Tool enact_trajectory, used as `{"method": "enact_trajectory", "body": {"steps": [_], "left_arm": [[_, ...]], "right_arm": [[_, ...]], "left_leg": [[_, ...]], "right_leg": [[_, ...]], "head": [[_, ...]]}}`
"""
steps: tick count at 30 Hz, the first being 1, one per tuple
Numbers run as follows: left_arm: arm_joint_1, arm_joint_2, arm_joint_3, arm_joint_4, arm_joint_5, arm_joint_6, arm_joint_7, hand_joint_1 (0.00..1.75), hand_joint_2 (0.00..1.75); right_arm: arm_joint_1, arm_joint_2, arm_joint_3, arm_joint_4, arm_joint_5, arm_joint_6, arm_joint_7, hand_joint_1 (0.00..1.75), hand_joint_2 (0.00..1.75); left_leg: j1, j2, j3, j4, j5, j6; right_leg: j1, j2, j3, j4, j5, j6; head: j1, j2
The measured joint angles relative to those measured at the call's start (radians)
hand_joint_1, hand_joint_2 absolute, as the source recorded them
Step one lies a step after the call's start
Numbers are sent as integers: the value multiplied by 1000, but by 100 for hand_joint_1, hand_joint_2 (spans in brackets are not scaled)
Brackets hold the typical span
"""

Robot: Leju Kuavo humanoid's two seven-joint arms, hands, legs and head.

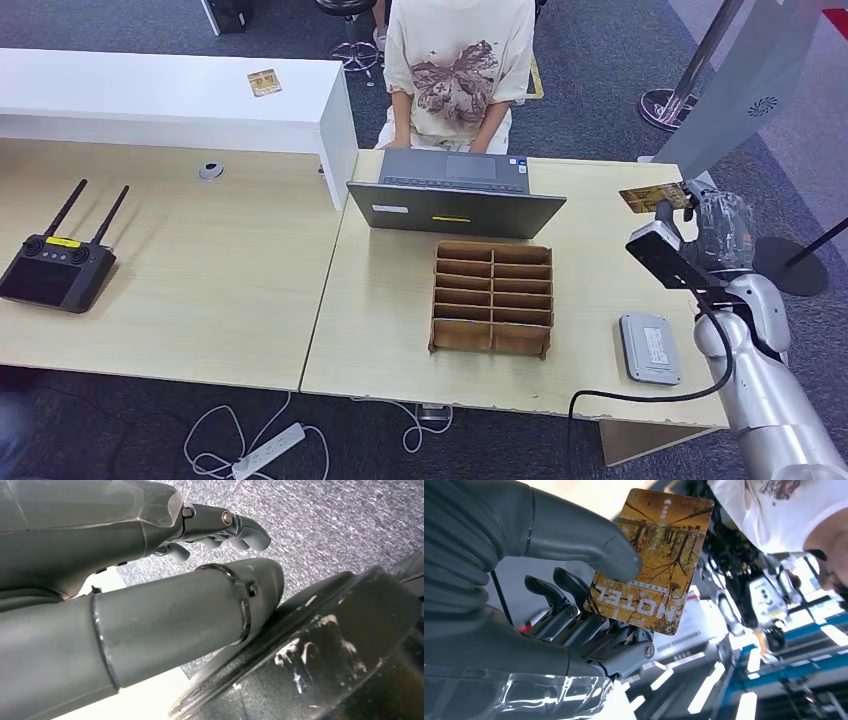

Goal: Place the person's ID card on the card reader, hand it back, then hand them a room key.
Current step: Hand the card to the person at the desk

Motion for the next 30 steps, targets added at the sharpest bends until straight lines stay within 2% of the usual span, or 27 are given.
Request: {"method": "enact_trajectory", "body": {"steps": [6, 8, 11, 21, 30], "left_arm": [[-9, 0, 0, 0, -19, -11, -3, 0, 0], [-13, 0, 0, 0, -23, -15, -3, 0, 0], [-17, 0, 0, 0, -26, -21, -4, 0, 0], [-26, -1, 0, 0, -27, -29, -21, 0, 0], [-27, 0, 0, 0, -25, -32, -25, 0, 0]], "right_arm": [[-94, 30, 105, 30, 386, -176, 91, 175, 175], [-124, 40, 144, 51, 485, -194, 114, 175, 175], [-166, 65, 188, 89, 565, -191, 138, 175, 175], [-318, 162, 264, 241, 591, -103, 127, 175, 175], [-478, 257, 293, 395, 552, 123, 163, 175, 175]], "left_leg": [[0, 0, 0, 0, 1, 1], [0, 0, 0, 0, 1, 1], [0, 0, 0, 0, 1, 2], [0, -1, 0, 0, 2, 1], [0, 0, 0, 0, 2, 1]], "right_leg": [[0, 0, 0, 0, 0, 0], [0, 0, 0, 0, 0, 0], [0, 0, 0, 0, 1, 0], [0, 0, 0, 0, 1, 0], [0, 0, -1, 1, 2, 0]], "head": [[0, 0], [0, 0], [0, 0], [0, 0], [0, 0]]}}
